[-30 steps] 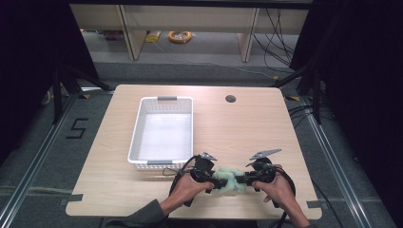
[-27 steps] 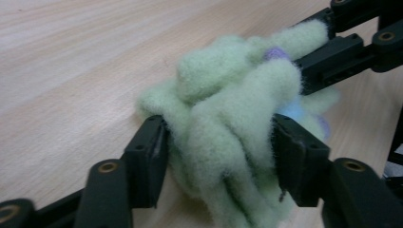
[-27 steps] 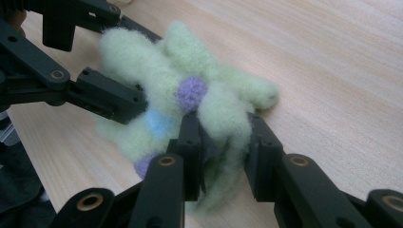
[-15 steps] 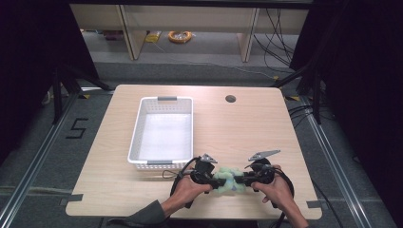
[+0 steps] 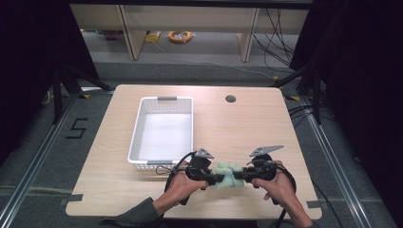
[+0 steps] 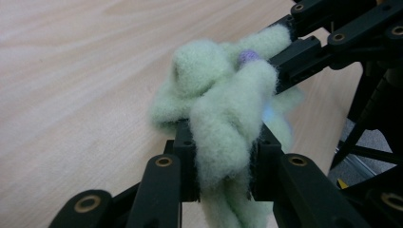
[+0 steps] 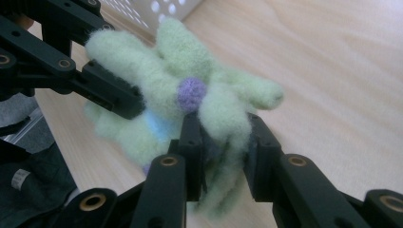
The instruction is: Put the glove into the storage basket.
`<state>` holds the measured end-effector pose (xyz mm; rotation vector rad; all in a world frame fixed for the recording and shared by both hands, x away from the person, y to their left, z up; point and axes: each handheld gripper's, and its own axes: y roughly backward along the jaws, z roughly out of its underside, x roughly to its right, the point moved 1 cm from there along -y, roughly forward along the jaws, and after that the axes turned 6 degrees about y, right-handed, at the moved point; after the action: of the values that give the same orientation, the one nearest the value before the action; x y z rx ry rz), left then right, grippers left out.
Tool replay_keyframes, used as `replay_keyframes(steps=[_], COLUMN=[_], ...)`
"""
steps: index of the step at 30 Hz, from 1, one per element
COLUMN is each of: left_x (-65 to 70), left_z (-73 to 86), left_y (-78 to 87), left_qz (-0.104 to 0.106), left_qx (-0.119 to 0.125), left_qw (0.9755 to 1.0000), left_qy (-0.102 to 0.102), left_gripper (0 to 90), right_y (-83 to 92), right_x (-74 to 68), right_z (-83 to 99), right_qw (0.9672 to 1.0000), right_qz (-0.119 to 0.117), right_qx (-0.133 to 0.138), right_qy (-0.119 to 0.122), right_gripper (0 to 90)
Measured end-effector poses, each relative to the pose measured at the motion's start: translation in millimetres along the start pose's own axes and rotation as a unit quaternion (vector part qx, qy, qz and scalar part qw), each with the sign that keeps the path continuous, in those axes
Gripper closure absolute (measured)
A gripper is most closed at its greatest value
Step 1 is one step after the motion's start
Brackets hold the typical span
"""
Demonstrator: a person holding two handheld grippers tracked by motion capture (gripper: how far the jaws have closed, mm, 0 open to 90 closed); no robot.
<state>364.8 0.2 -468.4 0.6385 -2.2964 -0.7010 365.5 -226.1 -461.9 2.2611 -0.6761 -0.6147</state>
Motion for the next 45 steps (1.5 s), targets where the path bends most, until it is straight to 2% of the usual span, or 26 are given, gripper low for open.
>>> replay_keyframes(steps=[2, 3, 5, 7, 8, 9, 10, 11, 13, 16, 26, 28, 29, 30, 32, 33, 34, 35, 36, 38, 39, 41, 43, 44, 45], left_x=[0.7, 0.7, 1.0, 0.9, 0.1, -0.1, -0.8, -1.9, -4.2, -9.4, -26.2, -31.3, -37.8, -37.8, -46.6, -55.1, -58.9, -58.9, -67.4, -71.7, -81.1, -89.4, -93.4, -100.3, -100.3], left_z=[-7.7, -10.3, -15.4, -17.5, -21.6, -23.3, -24.8, -26.1, -28.2, -30.7, -38.5, -40.5, -41.7, -41.7, -42.6, -43.0, -43.0, -43.0, -42.9, -42.6, -41.3, -39.4, -38.5, -36.2, -36.2], left_y=[13.1, 17.6, 26.4, 30.4, 38.2, 41.4, 45.1, 48.3, 53.7, 62.0, 95.7, 103.2, 109.9, 109.9, 116.3, 122.5, 125.0, 125.0, 130.5, 132.6, 136.8, 139.5, 140.3, 140.7, 140.7], left_qz=[-0.004, -0.006, -0.010, -0.011, -0.016, -0.019, -0.022, -0.024, -0.027, -0.034, -0.050, -0.056, -0.059, -0.059, -0.062, -0.065, -0.067, -0.067, -0.073, -0.076, -0.081, -0.084, -0.086, -0.086, -0.086], left_qx=[0.011, 0.013, 0.018, 0.019, 0.024, 0.027, 0.026, 0.028, 0.031, 0.036, 0.049, 0.051, 0.055, 0.055, 0.055, 0.055, 0.055, 0.055, 0.051, 0.050, 0.045, 0.040, 0.042, 0.049, 0.049], left_qw=[0.9999, 0.9999, 0.9998, 0.9998, 0.9996, 0.9994, 0.9994, 0.9993, 0.9992, 0.9988, 0.9975, 0.9971, 0.9966, 0.9966, 0.9963, 0.9959, 0.9955, 0.9955, 0.9953, 0.9949, 0.9946, 0.9943, 0.9938, 0.9927, 0.9927], left_qy=[0.006, 0.002, -0.002, -0.003, -0.003, -0.002, -0.002, -0.002, -0.002, 0.001, 0.009, 0.009, 0.015, 0.015, 0.025, 0.032, 0.037, 0.037, 0.039, 0.043, 0.046, 0.051, 0.055, 0.069, 0.069], left_gripper=[70.4, 70.4, 70.3, 70.2, 70.1, 70.1, 70.0, 70.0, 69.9, 69.9, 69.6, 69.5, 69.5, 69.4, 69.4, 69.4, 69.4, 69.4, 69.4, 69.4, 69.3, 69.2, 69.1, 69.1, 69.0], right_y=[6.8, 8.1, 11.0, 11.6, 13.7, 13.8, 14.4, 14.0, 13.5, 9.6, -2.4, -7.4, -11.4, -11.4, -20.2, -24.8, -27.1, -31.4, -35.7, -41.3, -51.3, -59.5, -68.6, -72.7, -72.7], right_x=[-5.8, -9.7, -11.6, -13.0, -15.8, -16.4, -17.1, -19.2, -19.4, -22.3, -31.9, -35.6, -37.7, -37.7, -41.4, -43.9, -43.8, -45.7, -45.6, -46.6, -46.4, -46.5, -46.7, -46.6, -46.6], right_z=[-13.0, -17.5, -27.3, -31.8, -40.8, -44.8, -48.7, -52.4, -59.6, -70.3, -107.6, -116.9, -126.5, -126.5, -140.1, -144.1, -149.1, -153.2, -157.5, -161.0, -168.6, -173.4, -177.9, -180.1, -180.1], right_qw=[0.9999, 1.0000, 0.9997, 0.9997, 0.9995, 0.9995, 0.9992, 0.9994, 0.9990, 0.9991, 0.9975, 0.9972, 0.9965, 0.9965, 0.9962, 0.9967, 0.9962, 0.9966, 0.9961, 0.9962, 0.9960, 0.9959, 0.9959, 0.9960, 0.9960], right_qz=[0.006, 0.002, 0.008, 0.002, 0.007, 0.002, 0.009, 0.001, 0.008, 0.003, -0.008, -0.009, -0.009, -0.009, -0.010, -0.014, -0.014, -0.017, -0.016, -0.020, -0.023, -0.026, -0.030, -0.030, -0.030], right_qx=[0.004, 0.006, 0.009, 0.011, 0.011, 0.015, 0.017, 0.015, 0.017, 0.015, 0.018, 0.023, 0.017, 0.017, 0.014, 0.021, 0.010, 0.008, 0.006, 0.008, 0.001, -0.002, -0.006, -0.009, -0.009], right_qy=[0.012, 0.003, 0.019, 0.022, 0.027, 0.029, 0.035, 0.030, 0.041, 0.039, 0.068, 0.070, 0.082, 0.082, 0.085, 0.078, 0.085, 0.081, 0.086, 0.084, 0.086, 0.086, 0.085, 0.084, 0.084], right_gripper=[72.9, 72.9, 72.9, 72.9, 72.9, 72.8, 72.8, 72.9, 72.8, 72.8, 72.8, 72.8, 72.8, 72.8, 72.8, 72.8, 72.8, 72.8, 72.8, 72.8, 72.8, 72.8, 72.8, 72.8, 72.8])
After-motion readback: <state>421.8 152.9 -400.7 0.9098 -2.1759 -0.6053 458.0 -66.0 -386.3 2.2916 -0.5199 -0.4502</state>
